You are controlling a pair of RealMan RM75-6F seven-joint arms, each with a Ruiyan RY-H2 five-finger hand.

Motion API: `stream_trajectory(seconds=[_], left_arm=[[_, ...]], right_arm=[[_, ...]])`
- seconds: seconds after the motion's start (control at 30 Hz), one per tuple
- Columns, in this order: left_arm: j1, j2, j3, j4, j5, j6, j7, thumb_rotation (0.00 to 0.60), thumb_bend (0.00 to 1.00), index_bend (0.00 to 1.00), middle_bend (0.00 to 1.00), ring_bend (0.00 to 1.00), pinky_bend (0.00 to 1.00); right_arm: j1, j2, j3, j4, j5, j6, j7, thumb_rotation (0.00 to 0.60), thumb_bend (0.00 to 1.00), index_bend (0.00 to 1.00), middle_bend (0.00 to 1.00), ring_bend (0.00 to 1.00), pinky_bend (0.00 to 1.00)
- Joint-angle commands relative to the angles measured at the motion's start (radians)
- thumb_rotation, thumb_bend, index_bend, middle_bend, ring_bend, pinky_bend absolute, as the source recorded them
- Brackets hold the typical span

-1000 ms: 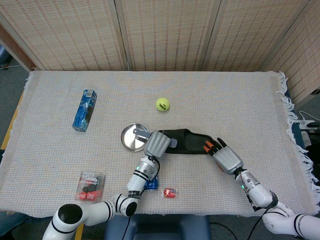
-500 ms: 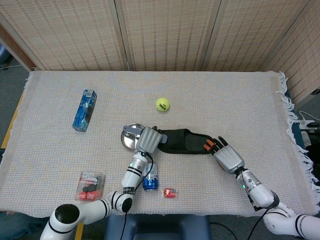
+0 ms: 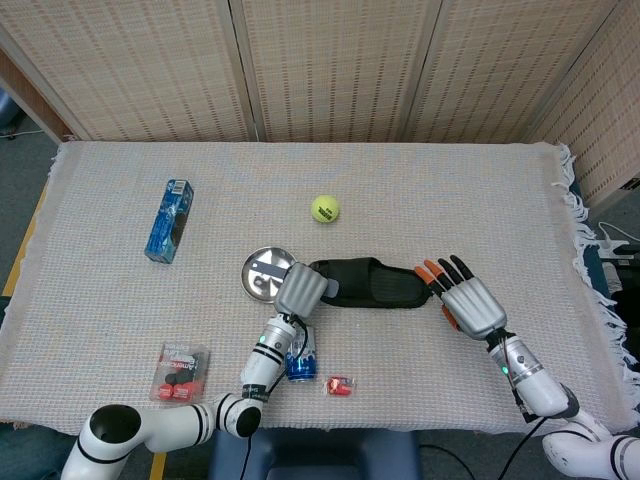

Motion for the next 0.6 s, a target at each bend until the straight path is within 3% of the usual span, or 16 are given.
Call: stream_trajectory(seconds=[0.03, 0.2, 0.47, 0.6], left_arm=[[0.044, 0.054, 0.032, -0.052, -0.043, 0.018, 0.060, 0.600, 0.53, 0.57, 0.68, 0.67, 0.98], [0.060, 0.070, 0.054, 0.006, -0.057, 0.014, 0.071, 0.600, 0.53, 0.57, 0.68, 0.67, 0.98], [0.061, 0.068, 0.055, 0.079, -0.059, -0.003, 0.045, 0.600, 0.53, 0.56, 0.67, 0.67, 0.98], [0.060, 0.061, 0.057, 0.096, -0.064, -0.017, 0.041, 0.600, 0.52, 0.46, 0.59, 0.67, 0.98]], right_arm=[[-0.052, 0.089, 0.015, -0.080, -0.056, 0.122, 0.084, 0.600, 0.46, 0.02, 0.03, 0.00, 0.00], [-0.086, 0.150, 0.009, -0.148, -0.087, 0.183, 0.056, 0.600, 0.46, 0.01, 0.03, 0.00, 0.00], [-0.092, 0.163, -0.008, -0.177, -0.087, 0.146, 0.029, 0.600, 0.46, 0.00, 0.03, 0.00, 0.00], [-0.092, 0.155, -0.006, -0.177, -0.083, 0.135, 0.017, 0.600, 0.46, 0.00, 0.03, 0.00, 0.00]])
